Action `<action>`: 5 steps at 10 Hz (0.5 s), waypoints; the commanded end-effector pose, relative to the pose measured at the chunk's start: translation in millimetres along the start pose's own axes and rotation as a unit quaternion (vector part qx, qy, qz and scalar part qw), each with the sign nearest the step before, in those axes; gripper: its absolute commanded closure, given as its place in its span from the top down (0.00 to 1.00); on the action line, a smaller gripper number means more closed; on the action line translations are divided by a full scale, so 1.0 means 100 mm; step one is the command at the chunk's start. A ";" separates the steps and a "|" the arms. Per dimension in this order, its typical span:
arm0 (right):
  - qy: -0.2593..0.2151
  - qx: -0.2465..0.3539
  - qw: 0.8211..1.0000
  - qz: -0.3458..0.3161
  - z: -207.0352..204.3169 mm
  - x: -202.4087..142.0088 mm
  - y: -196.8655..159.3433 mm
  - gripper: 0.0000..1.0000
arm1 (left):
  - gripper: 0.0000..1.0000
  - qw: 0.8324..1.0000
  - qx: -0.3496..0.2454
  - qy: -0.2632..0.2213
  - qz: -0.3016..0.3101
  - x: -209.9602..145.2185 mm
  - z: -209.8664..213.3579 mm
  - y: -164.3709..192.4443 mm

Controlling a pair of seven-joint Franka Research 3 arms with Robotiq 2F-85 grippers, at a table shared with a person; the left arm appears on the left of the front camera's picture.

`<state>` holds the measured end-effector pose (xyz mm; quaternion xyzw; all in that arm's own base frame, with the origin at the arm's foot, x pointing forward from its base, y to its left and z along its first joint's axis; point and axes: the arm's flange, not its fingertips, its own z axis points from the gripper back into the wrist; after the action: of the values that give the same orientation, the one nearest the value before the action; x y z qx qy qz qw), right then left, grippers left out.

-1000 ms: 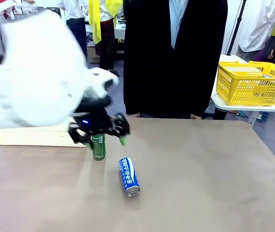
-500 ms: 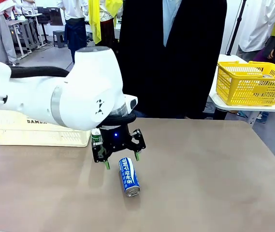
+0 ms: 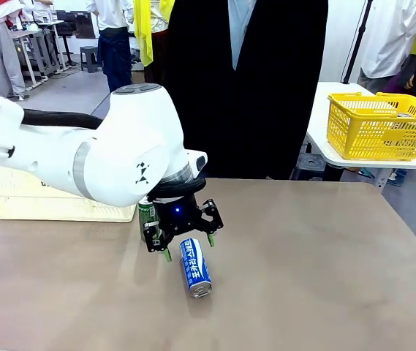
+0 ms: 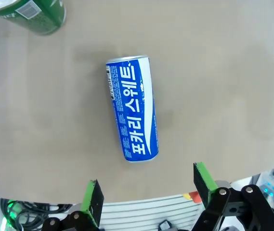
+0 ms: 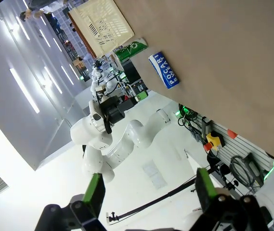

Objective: Place the drinks into the Shopping basket.
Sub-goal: Pick up one drink and place it into the Shopping basket.

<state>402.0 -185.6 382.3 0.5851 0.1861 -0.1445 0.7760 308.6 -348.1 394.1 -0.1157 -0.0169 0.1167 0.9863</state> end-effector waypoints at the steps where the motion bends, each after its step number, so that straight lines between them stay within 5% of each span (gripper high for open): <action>1: -0.006 -0.003 1.000 -0.005 -0.03 -0.03 0.02 1.00 | 1.00 1.000 0.000 -0.002 0.005 0.02 -0.01 0.01; 5: -0.006 -0.003 1.000 -0.005 -0.03 -0.03 0.02 1.00 | 1.00 0.996 0.002 -0.033 -0.083 0.27 -0.61 -0.13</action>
<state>402.0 -185.6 382.4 0.5851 0.1860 -0.1445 0.7760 327.4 -359.8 349.5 -0.1171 -0.0347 0.0525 0.9911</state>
